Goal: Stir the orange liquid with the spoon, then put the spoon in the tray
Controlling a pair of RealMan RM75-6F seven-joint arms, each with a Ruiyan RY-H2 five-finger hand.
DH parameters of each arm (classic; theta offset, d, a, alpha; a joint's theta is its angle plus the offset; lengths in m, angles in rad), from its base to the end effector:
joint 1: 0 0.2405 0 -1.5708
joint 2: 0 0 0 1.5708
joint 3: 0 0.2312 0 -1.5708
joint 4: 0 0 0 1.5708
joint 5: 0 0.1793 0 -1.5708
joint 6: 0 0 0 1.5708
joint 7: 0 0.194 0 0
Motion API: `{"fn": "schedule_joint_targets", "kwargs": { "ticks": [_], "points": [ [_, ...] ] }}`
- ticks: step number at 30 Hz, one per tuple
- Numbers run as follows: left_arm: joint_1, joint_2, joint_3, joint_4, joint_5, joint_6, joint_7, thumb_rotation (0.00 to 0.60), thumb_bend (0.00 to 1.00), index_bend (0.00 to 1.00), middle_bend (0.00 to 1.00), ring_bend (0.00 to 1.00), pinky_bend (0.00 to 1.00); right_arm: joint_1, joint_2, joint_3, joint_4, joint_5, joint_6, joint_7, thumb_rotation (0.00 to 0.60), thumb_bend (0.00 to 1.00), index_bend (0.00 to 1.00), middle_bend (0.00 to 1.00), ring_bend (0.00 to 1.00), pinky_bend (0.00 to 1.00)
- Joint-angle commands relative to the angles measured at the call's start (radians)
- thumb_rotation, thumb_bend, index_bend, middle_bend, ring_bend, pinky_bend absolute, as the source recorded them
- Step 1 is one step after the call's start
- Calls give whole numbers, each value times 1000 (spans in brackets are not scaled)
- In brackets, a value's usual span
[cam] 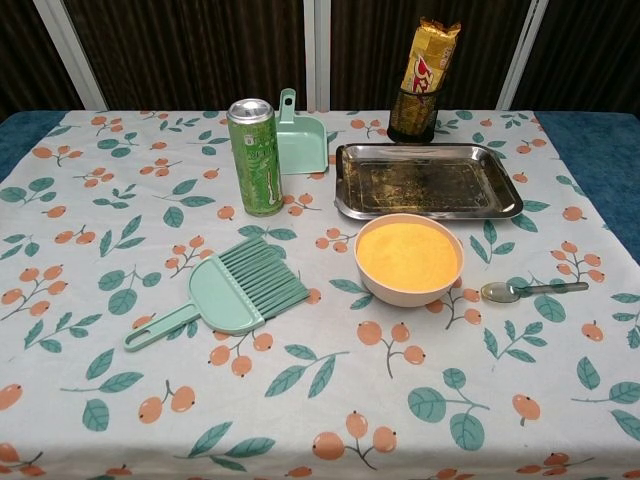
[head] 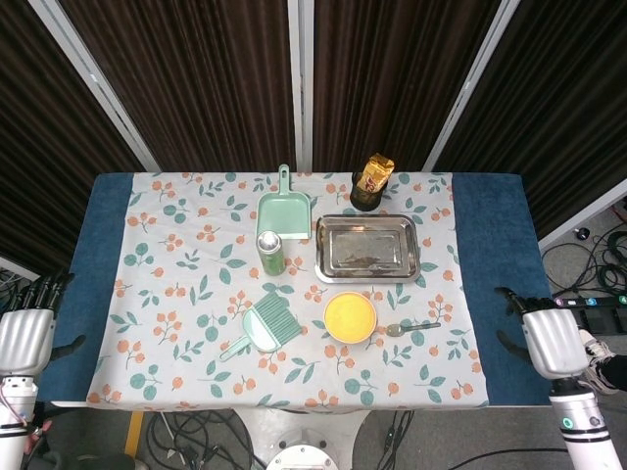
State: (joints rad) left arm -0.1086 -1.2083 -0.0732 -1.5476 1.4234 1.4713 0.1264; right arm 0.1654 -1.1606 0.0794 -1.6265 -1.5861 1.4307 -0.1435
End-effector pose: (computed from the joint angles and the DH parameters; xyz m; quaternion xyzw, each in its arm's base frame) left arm -0.2880 0.2375 0.1627 -0.5912 -0.3678 -0.3550 0.6239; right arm -0.2366 -0.2502 0.1527 0.6554 -0.3199 0.3957 0.5582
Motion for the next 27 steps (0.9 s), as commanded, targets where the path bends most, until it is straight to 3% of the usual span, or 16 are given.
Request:
{"fn": "schedule_joint_targets", "kwargs": {
  "ticks": [1,6,13,18,27],
  "points": [
    [1,4,1,-2,0,0,-3,600,0,162,157,120,183,89,-34,9,-1,-1,-130,-72,600,128,373,826,887,923],
    [6,12,4,-8,-7,-4,-8,600,0,162,157,120,183,191,-104,26,54,72,-310,-119,600,137,432,933,992,1000],
    [8,11,8,-7,-18,-17,-15,600,0,162,157,120,183,283,-210,36,165,180,-471,-156,600,186,459,960,1000,1000],
    [5,8,8,-1,-23,-27,-21,600,0,162,157,120,183,312,-263,19,226,217,-528,-153,600,202,459,960,1000,1000],
    [1,-1,7,13,-29,-39,-29,600,0,162,157,120,183,313,-288,-17,253,208,-517,-131,600,209,482,960,1000,1000]
  ]
}}
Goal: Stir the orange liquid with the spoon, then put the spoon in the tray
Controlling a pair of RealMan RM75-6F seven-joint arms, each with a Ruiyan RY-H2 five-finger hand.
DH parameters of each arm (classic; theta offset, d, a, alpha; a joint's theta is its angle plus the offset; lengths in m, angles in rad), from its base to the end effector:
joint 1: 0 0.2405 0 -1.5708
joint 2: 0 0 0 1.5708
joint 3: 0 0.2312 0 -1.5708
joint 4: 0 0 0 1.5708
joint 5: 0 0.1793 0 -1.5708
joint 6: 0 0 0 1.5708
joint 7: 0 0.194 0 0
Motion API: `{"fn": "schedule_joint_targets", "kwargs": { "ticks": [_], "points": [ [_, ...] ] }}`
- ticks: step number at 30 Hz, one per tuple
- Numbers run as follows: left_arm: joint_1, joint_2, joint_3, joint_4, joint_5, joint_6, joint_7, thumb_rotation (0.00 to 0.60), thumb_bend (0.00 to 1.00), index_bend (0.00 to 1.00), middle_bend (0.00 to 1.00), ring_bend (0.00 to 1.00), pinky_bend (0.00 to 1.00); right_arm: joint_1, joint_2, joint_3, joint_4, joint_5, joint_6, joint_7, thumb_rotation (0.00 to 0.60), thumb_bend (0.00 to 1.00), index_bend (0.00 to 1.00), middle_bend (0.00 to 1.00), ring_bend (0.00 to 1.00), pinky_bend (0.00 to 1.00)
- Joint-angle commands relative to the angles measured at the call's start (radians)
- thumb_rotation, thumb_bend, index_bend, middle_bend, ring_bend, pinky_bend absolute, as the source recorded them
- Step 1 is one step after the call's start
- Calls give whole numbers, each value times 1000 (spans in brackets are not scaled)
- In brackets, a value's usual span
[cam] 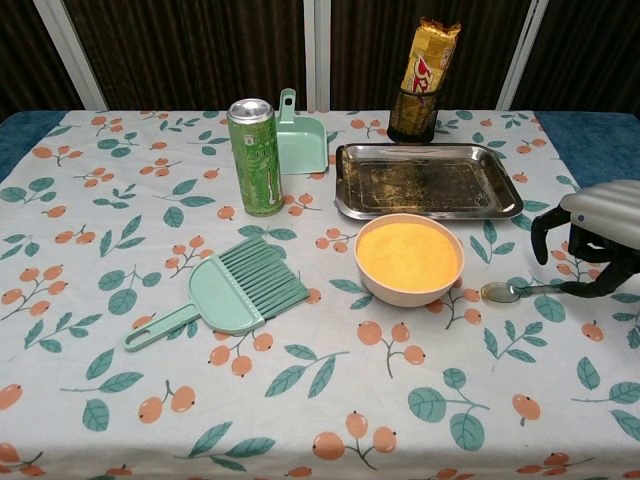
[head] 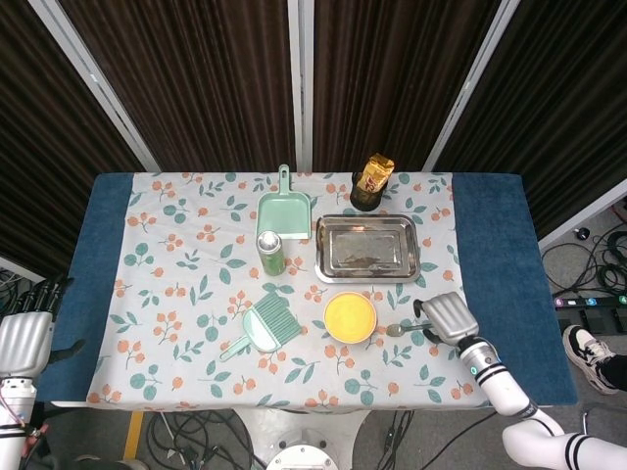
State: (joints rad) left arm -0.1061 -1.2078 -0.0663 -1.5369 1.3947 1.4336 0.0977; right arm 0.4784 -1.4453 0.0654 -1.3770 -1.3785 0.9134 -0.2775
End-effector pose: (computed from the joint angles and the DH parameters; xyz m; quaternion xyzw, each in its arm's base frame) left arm -0.2989 0.2353 0.1579 -0.5872 -0.3929 -0.3422 0.6194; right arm -0.2323 -0.3110 0.0062 0.7829 -0.3571 0.2539 0.4416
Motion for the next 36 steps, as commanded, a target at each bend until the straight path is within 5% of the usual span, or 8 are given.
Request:
{"fn": "schedule_joint_targets", "kwargs": {
  "ticks": [1,36],
  "points": [
    [-2,-3,0,4,0,-4,-2,600,0,162,157,120,183,1,-7,-6,9,3,-2,5,600,211,484,960,1000,1000],
    [3,-13,4,36,-13,-19,-39,600,0,162,157,120,183,39,-55,-33,42,74,-29,-42,600,324,566,961,1000,1000]
  ]
}}
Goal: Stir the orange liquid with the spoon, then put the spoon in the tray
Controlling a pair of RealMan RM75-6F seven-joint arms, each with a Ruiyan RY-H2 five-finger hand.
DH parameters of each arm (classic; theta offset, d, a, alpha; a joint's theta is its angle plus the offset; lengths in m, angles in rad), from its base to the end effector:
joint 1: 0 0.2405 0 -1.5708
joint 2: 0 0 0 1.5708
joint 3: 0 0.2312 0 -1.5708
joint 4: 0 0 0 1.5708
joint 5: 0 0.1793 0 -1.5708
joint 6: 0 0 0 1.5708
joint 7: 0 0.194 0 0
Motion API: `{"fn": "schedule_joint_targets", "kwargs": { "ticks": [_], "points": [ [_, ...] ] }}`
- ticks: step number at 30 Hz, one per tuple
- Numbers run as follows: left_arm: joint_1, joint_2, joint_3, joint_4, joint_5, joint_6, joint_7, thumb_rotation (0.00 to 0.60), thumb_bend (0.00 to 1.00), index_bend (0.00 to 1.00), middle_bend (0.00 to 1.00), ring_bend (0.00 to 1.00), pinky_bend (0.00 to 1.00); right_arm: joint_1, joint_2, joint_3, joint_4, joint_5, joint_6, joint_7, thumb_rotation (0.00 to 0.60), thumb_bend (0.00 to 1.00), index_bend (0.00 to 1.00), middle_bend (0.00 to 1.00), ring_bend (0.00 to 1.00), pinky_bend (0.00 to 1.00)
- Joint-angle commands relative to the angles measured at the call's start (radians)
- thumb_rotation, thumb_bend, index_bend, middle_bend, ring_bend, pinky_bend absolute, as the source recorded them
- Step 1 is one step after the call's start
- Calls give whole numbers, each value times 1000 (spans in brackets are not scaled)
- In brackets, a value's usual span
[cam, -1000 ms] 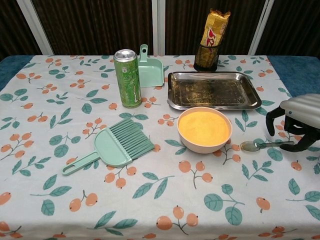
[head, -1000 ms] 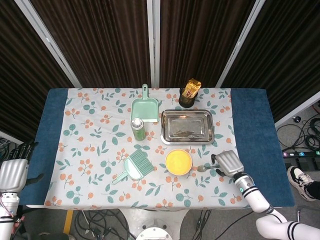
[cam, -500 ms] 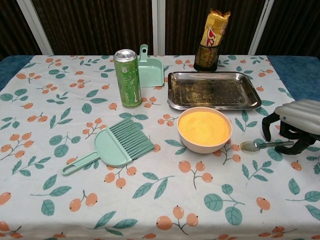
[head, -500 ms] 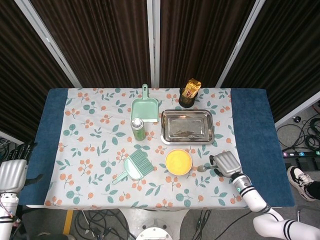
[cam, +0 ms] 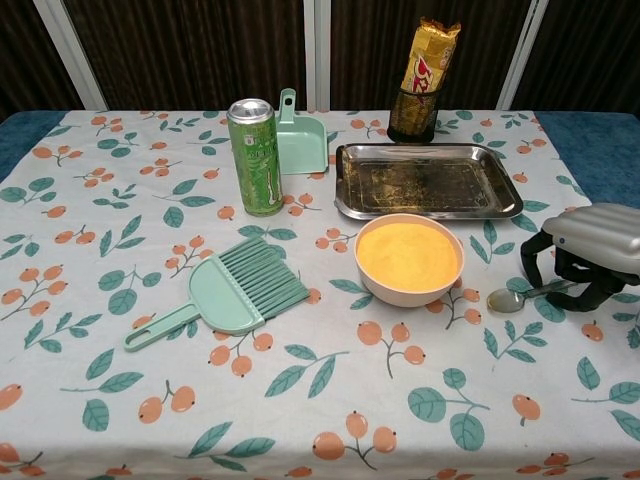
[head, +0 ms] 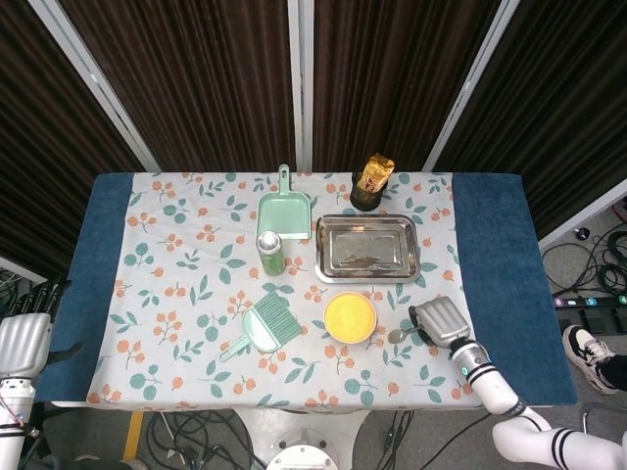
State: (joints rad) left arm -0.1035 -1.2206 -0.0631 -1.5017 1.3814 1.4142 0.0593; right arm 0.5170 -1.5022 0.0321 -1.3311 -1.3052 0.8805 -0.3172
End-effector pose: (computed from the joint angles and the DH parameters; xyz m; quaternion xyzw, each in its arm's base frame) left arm -0.3087 0.2340 0.1546 -0.5816 -0.4077 -0.3381 0.6174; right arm -0.2368 -0.3111 -0.0155 0.7920 -0.3653 0.2268 0.4336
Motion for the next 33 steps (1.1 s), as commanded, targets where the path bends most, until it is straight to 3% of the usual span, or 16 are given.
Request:
{"fn": "schedule_joint_targets", "kwargs": {
  "ticks": [1,8,16,22,28,33],
  "points": [
    [1,0,1,1,1,2,-2,600,0,162,157,120,182,0,4,0,-7,1,7,-4,600,326,569,961,1000,1000],
    [3,2,0,5,6,7,-10,600,0,162,157,120,183,19,79,21,-107,-24,39,-25,600,327,570,962,1000,1000],
    [9,9,2,1,14,18,-18,600,0,162,157,120,183,133,182,105,-263,-5,-29,-86,600,336,585,965,1000,1000],
    [13,13,0,-1,14,25,-23,600,0,162,157,120,182,233,119,134,-244,94,-118,-178,600,336,585,965,1000,1000],
    [15,13,2,6,13,21,-34,600,0,162,157,120,182,303,32,101,-163,195,-176,-273,600,336,576,965,1000,1000],
    [19,11,3,14,8,18,-45,600,0,162,157,120,182,320,1,76,-146,223,-156,-312,600,312,448,965,1000,1000]
  ]
}}
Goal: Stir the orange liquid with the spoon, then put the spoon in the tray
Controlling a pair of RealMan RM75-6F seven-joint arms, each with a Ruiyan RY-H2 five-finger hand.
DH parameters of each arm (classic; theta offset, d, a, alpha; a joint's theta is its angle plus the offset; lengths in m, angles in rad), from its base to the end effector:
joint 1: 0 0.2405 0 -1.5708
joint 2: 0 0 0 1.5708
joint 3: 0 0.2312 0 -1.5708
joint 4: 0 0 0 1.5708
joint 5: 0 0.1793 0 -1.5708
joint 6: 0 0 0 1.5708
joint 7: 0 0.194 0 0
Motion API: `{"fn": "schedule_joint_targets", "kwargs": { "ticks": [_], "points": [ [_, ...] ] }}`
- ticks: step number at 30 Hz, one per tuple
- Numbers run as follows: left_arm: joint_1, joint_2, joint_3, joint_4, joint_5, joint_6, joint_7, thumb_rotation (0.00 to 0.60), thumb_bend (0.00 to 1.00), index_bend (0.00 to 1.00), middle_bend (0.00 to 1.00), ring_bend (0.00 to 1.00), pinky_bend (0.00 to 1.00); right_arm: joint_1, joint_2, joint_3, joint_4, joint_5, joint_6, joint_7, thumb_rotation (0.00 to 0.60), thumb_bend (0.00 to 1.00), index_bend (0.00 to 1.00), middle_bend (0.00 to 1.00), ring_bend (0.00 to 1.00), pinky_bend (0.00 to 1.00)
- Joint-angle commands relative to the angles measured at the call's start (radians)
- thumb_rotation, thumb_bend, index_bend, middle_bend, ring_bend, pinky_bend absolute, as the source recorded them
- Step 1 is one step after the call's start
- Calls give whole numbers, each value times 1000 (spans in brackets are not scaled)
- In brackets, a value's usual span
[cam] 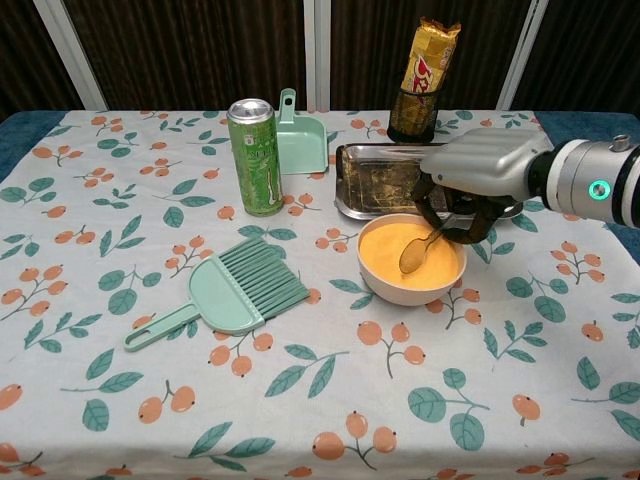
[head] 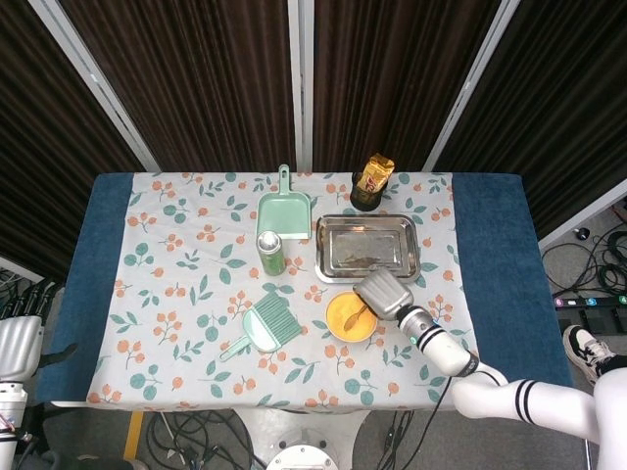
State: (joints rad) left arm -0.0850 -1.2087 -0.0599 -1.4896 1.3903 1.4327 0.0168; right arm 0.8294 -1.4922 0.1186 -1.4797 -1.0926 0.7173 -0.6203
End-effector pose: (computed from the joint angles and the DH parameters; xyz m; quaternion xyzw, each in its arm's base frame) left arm -0.3133 0.2282 0.1620 -0.5726 -0.4109 -0.3446 0.6202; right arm -0.1203 -0.3537 -0.0367 0.8640 -0.2497 0.2277 0.3732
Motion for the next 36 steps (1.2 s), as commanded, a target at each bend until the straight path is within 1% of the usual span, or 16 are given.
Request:
{"fn": "schedule_joint_targets", "kwargs": {
  "ticks": [1,3,6,12,19,26,30,36],
  "points": [
    [1,-1,0,3,-1,0,-3,600,0,162,157,120,182,9,-9,-13,1,13,11,-9,600,289,408,965,1000,1000],
    [2,-2,0,5,1,1,-5,600,0,161,157,120,182,10,-7,-18,-4,9,23,-6,600,247,370,965,1000,1000],
    [2,-3,0,6,2,2,-5,600,0,162,157,120,182,7,0,-21,-15,-9,44,15,600,221,364,965,1000,1000],
    [1,-1,-3,2,4,3,-1,600,0,162,157,120,182,-4,22,-26,-35,-64,82,67,600,219,362,965,1000,1000],
    [0,0,-3,-2,2,0,4,600,0,162,157,120,182,1,21,-41,-20,-90,84,85,600,221,361,966,1000,1000],
    [1,-1,-3,-2,-3,-4,6,600,0,162,157,120,182,8,1,-53,6,-94,82,80,600,228,400,966,1000,1000],
    [3,-2,-3,-1,-4,-4,4,600,0,162,157,120,182,9,-4,-56,11,-100,87,86,600,279,430,966,1000,1000],
    [4,-4,-3,4,-4,-3,-1,600,0,162,157,120,182,11,-5,-60,9,-99,90,82,600,296,461,966,1000,1000]
  ]
}}
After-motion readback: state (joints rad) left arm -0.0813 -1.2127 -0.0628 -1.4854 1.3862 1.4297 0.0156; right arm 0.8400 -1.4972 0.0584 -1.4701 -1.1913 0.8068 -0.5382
